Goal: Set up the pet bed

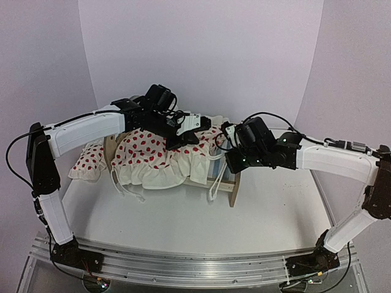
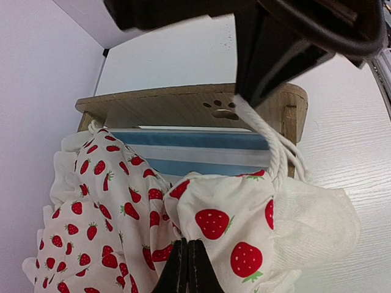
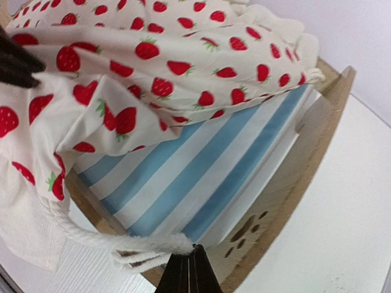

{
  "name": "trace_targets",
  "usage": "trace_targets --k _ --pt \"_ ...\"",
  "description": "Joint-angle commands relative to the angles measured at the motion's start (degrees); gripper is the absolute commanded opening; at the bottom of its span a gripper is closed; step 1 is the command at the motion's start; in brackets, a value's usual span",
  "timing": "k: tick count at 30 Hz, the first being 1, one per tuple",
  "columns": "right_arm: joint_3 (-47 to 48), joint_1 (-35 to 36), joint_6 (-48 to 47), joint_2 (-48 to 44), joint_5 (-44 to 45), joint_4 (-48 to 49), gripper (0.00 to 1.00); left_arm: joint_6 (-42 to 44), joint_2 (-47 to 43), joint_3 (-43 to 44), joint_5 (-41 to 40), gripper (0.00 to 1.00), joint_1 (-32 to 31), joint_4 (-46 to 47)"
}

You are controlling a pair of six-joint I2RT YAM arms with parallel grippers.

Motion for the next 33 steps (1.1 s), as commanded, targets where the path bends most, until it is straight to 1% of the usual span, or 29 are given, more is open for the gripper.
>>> trace_targets --k 1,3,4,5,6,9,13,14,16,19,22,25,26,27,28,29,30,31,33 --pt "4.72 -0.25 -3.99 -3.46 9.44 -6.48 0.0 1.04 -3.59 -0.27 -0.52 0.0 0.29 1.66" --pt "5.13 -0.23 -5.4 -4.0 8.26 -7.03 0.0 1.28 -3.69 -0.55 -0.82 0.0 0.3 1.77" --pt "5.24 -0.24 -6.23 -4.31 6.16 -7.14 0.0 1.36 -3.73 -0.61 -0.95 0.0 0.35 1.83" --pt "5.28 -0.32 -6.66 -4.86 2.06 -7.18 0.0 1.37 -3.8 -0.69 -1.02 0.0 0.38 1.84" --pt "5.28 -0.44 -8.4 -5.28 -6.06 -7.15 0.0 1.42 -3.84 -0.68 -1.06 0.0 0.37 1.92" --pt "5.55 -0.65 -7.83 -5.64 -24.23 -7.18 0.0 1.51 -3.96 -0.63 -1.21 0.0 0.43 2.11" --pt "4.95 -0.57 -0.59 -3.96 -44.18 -7.29 0.0 1.62 -4.01 -0.68 -1.24 0.0 0.49 2.11" --pt "4.46 -0.55 1.06 -3.45 -47.13 -7.27 0.0 1.63 -4.08 -0.75 -1.24 0.0 0.46 2.1" --pt "2.73 -0.53 2.9 -3.08 -51.47 -7.03 0.0 1.74 -4.19 -1.06 -1.22 0.0 0.45 2.1" --pt "0.63 -0.54 4.13 -2.98 -50.49 -5.72 0.0 1.97 -4.22 -2.17 -0.92 0.0 0.46 2.17" --pt "-0.69 -0.5 6.67 -2.39 -49.74 -0.73 0.0 2.03 -3.93 -3.81 -0.02 0.01 0.45 1.85" --pt "-1.42 -0.56 9.35 -0.72 -47.66 3.96 0.0 2.44 -4.22 -7.06 1.9 0.09 0.48 1.44" --pt "-1.58 -0.55 9.88 -0.33 -46.69 4.73 0.0 2.42 -4.6 -7.86 2.42 0.15 0.48 1.37" --pt "-1.78 -0.54 10.34 -0.04 -45.77 5.36 0.0 2.2 -5.0 -8.57 3.15 0.25 0.47 1.16" --pt "-1.99 -0.53 10.68 0.19 -45.07 5.88 0.0 1.73 -5.51 -9.2 4.12 0.39 0.46 0.82" --pt "-2.19 -0.55 11.02 0.4 -44.61 6.41 0.0 1.07 -6.35 -9.77 5.31 0.51 0.51 0.57" --pt "-2.38 -0.55 11.43 0.52 -44.27 6.99 0.0 0.26 -7.52 -10.51 6.93 0.57 0.67 0.75" --pt "-2.61 -0.51 11.82 0.6 -44.14 7.63 0.0 -0.78 -8.92 -11.42 8.86 0.61 0.89 1.33" --pt "-2.7 -0.55 12.54 0.65 -43.81 8.99 0.0 -6.58 -13.46 -14.83 13.17 0.64 1.76 5.85"
